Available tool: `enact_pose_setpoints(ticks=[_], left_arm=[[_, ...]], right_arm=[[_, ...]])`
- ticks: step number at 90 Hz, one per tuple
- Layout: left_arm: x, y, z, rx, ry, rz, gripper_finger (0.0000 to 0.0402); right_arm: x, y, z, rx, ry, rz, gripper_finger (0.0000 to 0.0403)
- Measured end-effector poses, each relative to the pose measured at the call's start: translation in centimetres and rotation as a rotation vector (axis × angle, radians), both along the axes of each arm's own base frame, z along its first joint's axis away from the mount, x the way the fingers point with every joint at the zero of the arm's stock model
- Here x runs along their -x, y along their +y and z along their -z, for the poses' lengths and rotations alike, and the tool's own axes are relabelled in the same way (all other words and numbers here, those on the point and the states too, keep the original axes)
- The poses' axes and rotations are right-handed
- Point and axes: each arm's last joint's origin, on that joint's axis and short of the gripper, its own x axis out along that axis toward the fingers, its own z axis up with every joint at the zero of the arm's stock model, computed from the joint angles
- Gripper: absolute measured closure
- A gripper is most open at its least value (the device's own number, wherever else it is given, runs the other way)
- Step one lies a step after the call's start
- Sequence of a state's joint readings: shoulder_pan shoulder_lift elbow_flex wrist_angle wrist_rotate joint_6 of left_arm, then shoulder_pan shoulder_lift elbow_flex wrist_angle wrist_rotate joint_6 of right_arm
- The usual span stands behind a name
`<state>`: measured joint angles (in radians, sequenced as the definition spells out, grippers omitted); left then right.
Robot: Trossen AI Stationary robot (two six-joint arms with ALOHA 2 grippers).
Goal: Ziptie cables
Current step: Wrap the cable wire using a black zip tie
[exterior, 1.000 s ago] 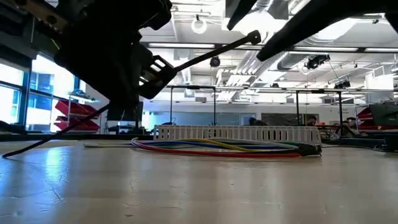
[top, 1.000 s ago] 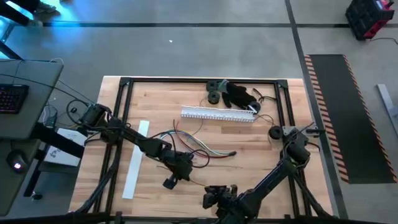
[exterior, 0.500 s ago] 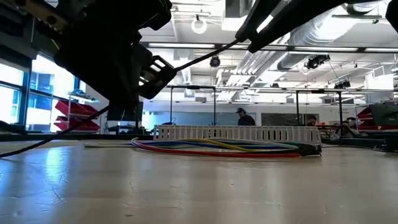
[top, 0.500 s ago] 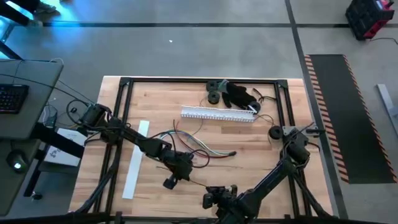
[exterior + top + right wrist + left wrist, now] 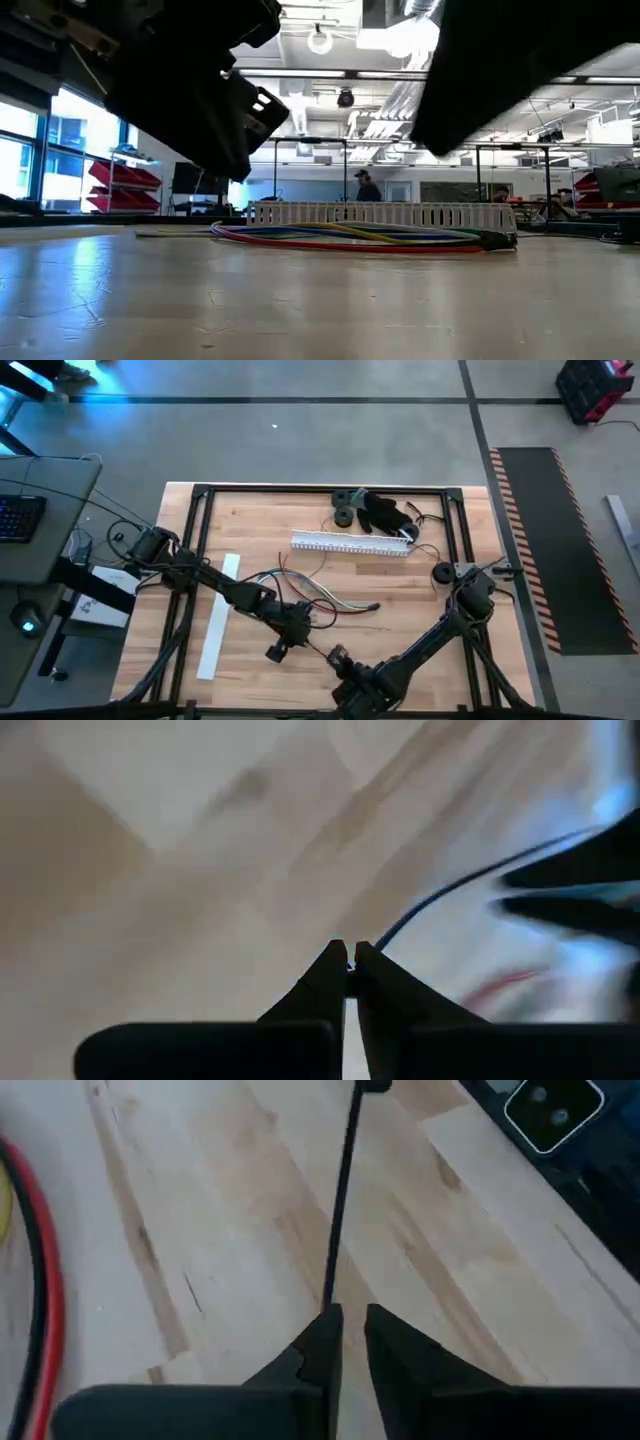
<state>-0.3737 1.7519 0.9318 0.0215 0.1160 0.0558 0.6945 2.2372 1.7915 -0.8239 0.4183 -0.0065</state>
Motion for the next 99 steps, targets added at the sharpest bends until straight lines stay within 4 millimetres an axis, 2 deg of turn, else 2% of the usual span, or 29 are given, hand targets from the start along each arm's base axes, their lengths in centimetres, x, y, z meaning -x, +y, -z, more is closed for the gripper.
enact_pose_setpoints(ticks=[12,25,38,48,58,71,85,99], left_arm=[[-0.1,0.1,0.0,-0.049,-0.02,-0.038,0.0347],[0.1,-0.3,0.0,-0.065,-0.032,-0.028,0.0346],[0.7,-2.4,0.0,-0.105,-0.093,0.053,0.0348],[1.4,-4.3,0.7,-0.201,-0.132,0.087,0.0348],[2.2,-5.5,1.5,-0.332,-0.15,-0.033,0.0349],[3.5,-6.2,1.4,-0.457,-0.218,-0.319,0.0349],[3.8,-6.6,1.2,-0.444,-0.232,-0.34,0.0349],[3.6,-6.1,1.3,-0.425,-0.199,-0.341,0.0349]], right_arm=[[-1.0,-0.6,0.2,-0.211,-0.021,0.232,0.0403],[-1.2,-0.4,0.8,-0.309,-0.067,0.333,0.0403],[-0.9,-0.5,1.8,-0.39,-0.066,0.47,0.0403],[-1.0,-0.5,1.9,-0.445,-0.079,0.571,0.0403],[-1.3,-0.3,1.2,-0.508,-0.105,0.634,0.0403],[-1.8,0.3,-0.4,-0.608,-0.101,0.672,0.0403],[-2.2,1.3,-2.4,-0.688,-0.083,0.62,0.0403],[-2.6,2.0,-5.2,-0.753,-0.076,0.568,0.0403]])
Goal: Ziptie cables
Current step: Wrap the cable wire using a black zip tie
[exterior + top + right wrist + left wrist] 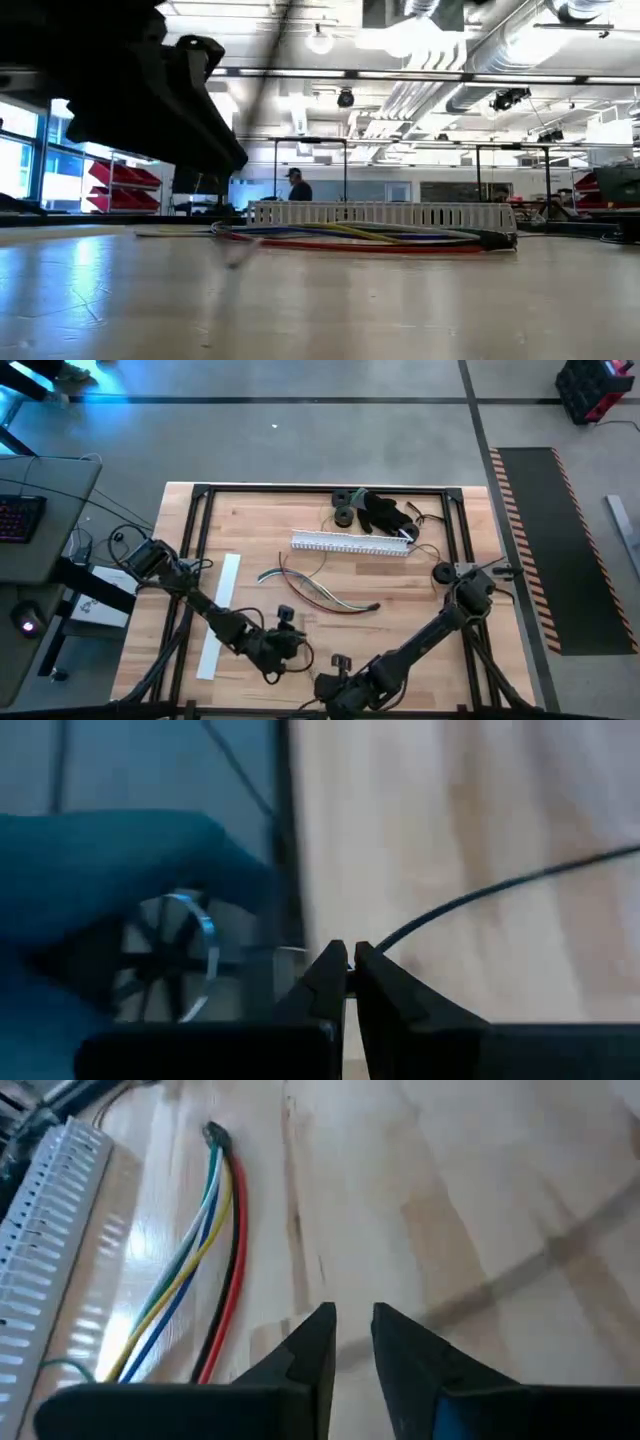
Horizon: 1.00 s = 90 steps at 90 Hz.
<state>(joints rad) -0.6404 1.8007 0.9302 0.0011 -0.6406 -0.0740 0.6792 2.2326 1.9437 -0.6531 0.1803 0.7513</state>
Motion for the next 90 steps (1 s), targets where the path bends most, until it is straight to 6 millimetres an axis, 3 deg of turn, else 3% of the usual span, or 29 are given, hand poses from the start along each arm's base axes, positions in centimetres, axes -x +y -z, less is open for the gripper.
enact_pose_setpoints(ticks=[19,43,57,70,90], left_arm=[[0.6,-0.8,-0.2,0.003,-0.029,-0.008,0.0349],[3.9,-2.9,-0.7,-0.185,-0.189,-0.16,0.0349],[5.6,-3.1,-0.1,-0.183,-0.176,-0.206,0.0349],[7.3,-3.1,0.2,-0.173,-0.188,-0.266,0.0349],[9.4,-4.1,0.3,-0.159,-0.254,-0.262,0.0349]], right_arm=[[0.1,-1.4,-3.3,0.03,0.087,0.07,0.0403],[-1.1,-5.1,-7.6,-0.027,0.149,0.192,0.0403],[-2.4,-7.2,-9.4,-0.133,0.149,0.23,0.0403],[-3.4,-9.9,-10.0,-0.16,0.165,0.305,0.0403],[-4.2,-13.3,-9.0,-0.133,0.252,0.368,0.0403]])
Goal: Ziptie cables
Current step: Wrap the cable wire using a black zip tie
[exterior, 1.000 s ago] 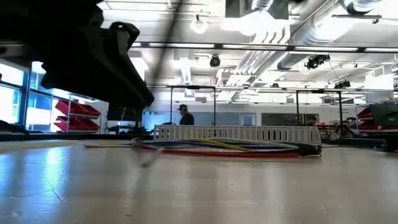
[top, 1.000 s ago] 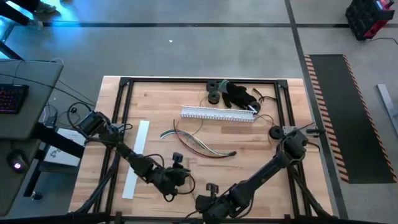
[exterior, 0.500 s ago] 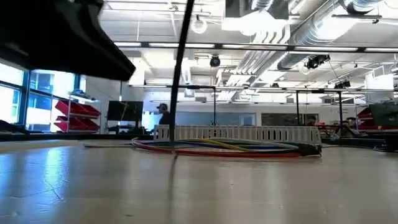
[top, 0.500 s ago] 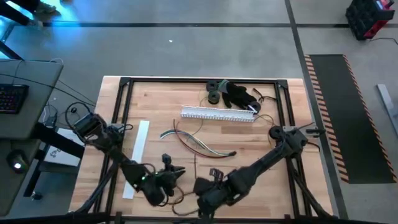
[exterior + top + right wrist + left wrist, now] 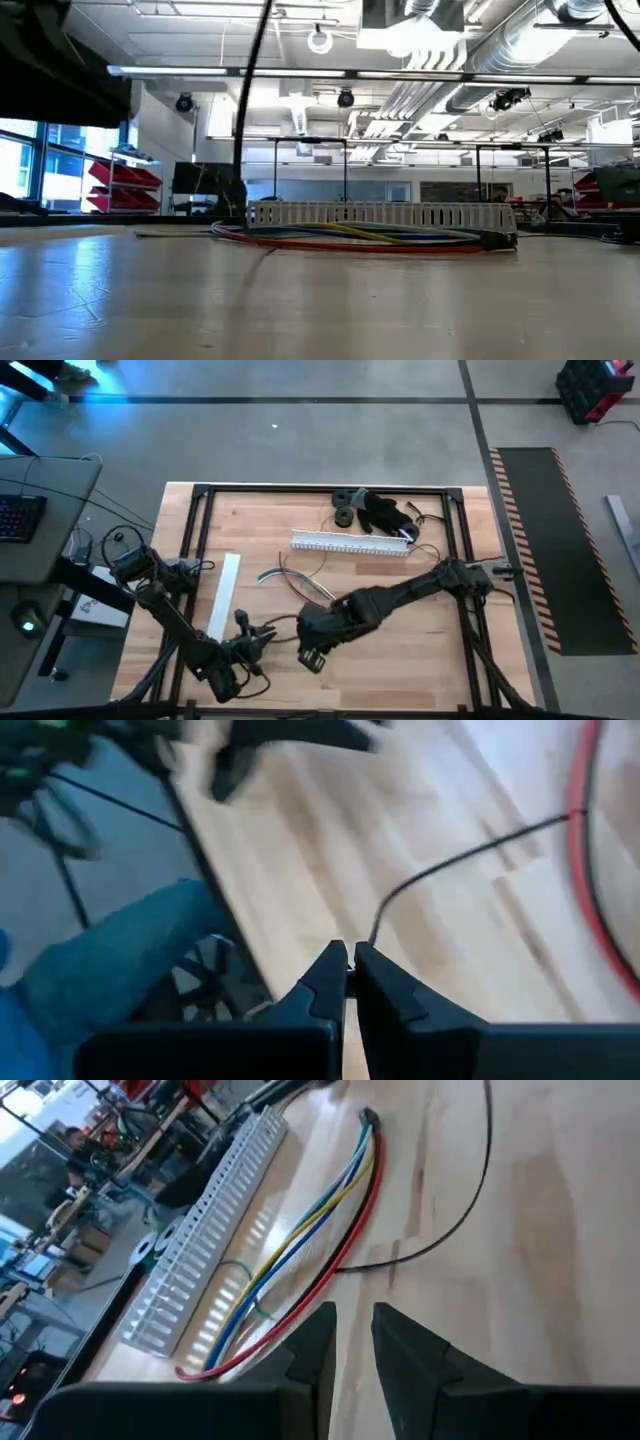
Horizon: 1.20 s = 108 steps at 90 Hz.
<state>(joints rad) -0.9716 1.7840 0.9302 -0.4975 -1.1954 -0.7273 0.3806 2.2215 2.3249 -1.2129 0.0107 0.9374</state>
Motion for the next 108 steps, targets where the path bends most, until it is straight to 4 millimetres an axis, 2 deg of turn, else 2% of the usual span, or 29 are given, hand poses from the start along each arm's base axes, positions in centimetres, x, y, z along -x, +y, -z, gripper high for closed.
enact_pose_setpoints(ticks=[19,35,61,74,96,108], left_arm=[[0.9,-0.7,0.0,0.038,-0.028,0.019,0.0349],[1.1,-0.8,0.0,0.059,-0.038,0.016,0.0349],[0.9,-1.2,-0.1,0.109,-0.054,0.019,0.0349],[0.7,-1.3,-0.1,0.145,-0.078,0.015,0.0349],[-0.5,1.5,2.9,0.231,-0.076,-0.001,0.0337],[-2.7,3.6,3.7,0.383,-0.074,0.133,0.0311]], right_arm=[[-0.4,-3.0,-0.1,0.096,0.017,0.07,0.0403],[0.5,-4.7,-0.4,0.192,0.084,0.097,0.0403],[3.0,-6.1,-4.2,0.361,0.034,0.153,0.0403],[3.3,-6.4,-4.3,0.437,0.037,0.148,0.0403],[3.1,-6.3,-3.6,0.472,0.053,0.093,0.0403],[3.1,-6.2,-3.6,0.482,0.051,0.078,0.0403]])
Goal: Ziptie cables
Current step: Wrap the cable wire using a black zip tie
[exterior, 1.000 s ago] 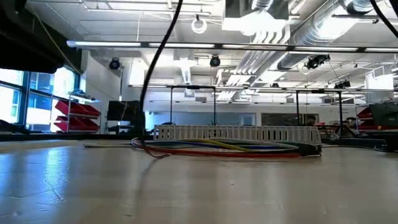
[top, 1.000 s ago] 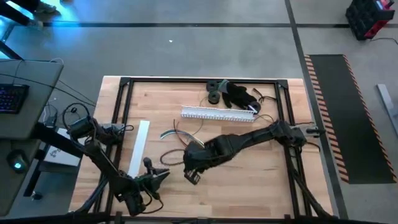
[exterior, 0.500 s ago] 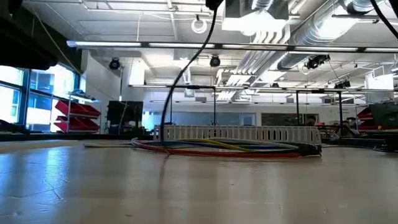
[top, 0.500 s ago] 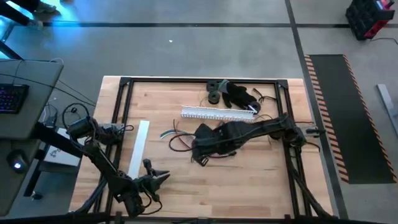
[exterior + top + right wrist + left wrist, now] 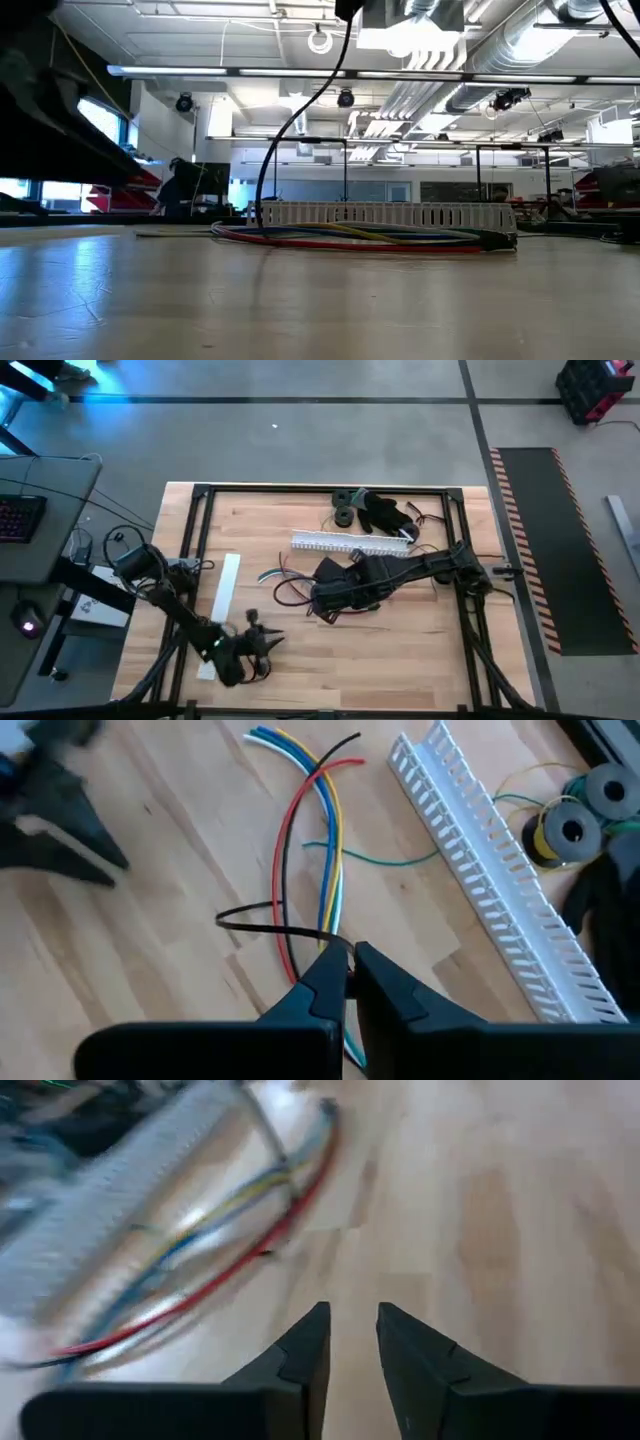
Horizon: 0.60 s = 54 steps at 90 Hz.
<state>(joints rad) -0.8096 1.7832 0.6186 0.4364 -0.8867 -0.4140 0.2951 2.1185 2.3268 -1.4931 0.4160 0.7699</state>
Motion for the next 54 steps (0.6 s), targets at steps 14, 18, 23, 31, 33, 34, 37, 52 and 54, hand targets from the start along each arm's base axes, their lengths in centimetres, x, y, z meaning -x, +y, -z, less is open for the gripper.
enact_pose_setpoints(ticks=[14,18,23,31,33,34,37,52,54], left_arm=[[-2.0,3.3,-0.3,0.109,-0.094,0.13,0.028],[-2.3,4.1,-0.2,0.099,-0.095,0.115,0.0275],[-2.6,4.6,-0.2,0.089,-0.093,0.099,0.0273],[-3.1,5.0,-0.3,0.075,-0.098,0.089,0.0273],[-3.2,5.0,-0.4,0.069,-0.1,0.089,0.0274],[-3.3,5.1,-0.4,0.066,-0.101,0.089,0.0274],[-3.6,5.2,-0.6,0.06,-0.103,0.093,0.0275],[-5.5,6.2,-1.4,0.089,-0.104,0.155,0.029],[-5.7,6.3,-1.5,0.09,-0.104,0.158,0.0295]], right_arm=[[0.0,0.1,0.0,0.006,0.002,-0.018,0.0403],[0.0,0.2,0.0,0.007,0.003,-0.023,0.0403],[0.1,0.4,0.0,0.007,0.003,-0.026,0.0403],[0.2,0.7,0.0,0.009,0.004,-0.04,0.0403],[0.2,0.8,0.0,0.009,0.005,-0.044,0.0403],[0.2,0.9,0.0,0.009,0.004,-0.045,0.0403],[0.2,0.9,0.0,0.009,0.004,-0.046,0.0403],[0.3,1.2,0.0,0.006,0.0,-0.05,0.0403],[0.3,1.3,0.0,0.005,-0.002,-0.049,0.0403]])
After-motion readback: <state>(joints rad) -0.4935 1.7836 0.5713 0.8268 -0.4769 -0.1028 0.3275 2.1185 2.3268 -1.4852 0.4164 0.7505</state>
